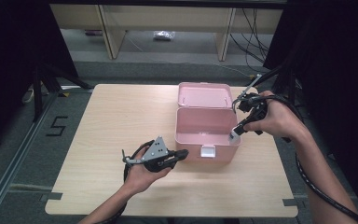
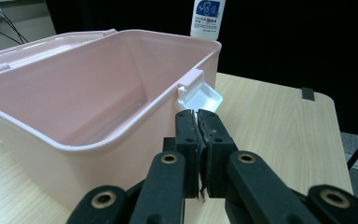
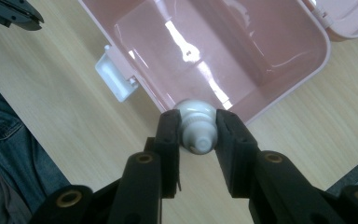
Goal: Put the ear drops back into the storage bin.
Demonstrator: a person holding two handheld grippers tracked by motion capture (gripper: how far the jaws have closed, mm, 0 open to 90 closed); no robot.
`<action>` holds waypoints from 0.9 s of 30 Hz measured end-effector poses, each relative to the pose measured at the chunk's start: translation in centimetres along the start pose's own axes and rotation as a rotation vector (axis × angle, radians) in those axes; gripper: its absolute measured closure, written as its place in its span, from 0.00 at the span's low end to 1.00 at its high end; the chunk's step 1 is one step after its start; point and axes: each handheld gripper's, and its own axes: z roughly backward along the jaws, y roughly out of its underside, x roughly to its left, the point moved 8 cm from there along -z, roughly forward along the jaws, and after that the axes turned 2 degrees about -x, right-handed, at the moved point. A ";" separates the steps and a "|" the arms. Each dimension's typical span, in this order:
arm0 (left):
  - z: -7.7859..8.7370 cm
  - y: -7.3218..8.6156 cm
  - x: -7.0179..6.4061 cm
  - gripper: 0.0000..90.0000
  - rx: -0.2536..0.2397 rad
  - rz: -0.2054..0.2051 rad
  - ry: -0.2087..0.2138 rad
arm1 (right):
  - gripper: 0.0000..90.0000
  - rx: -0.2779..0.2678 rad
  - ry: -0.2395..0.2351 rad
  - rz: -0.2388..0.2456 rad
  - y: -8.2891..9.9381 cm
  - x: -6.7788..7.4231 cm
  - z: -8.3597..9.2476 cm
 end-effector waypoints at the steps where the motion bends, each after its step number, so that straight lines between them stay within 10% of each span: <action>1: 0.0 0.1 0.1 0.96 0.000 -0.003 -0.001 | 0.80 -0.006 0.004 0.002 -0.1 -0.2 -0.3; 27: 0.4 0.9 0.3 0.95 0.006 0.012 -0.013 | 0.80 0.015 0.026 -0.068 -0.3 -1.2 -2.8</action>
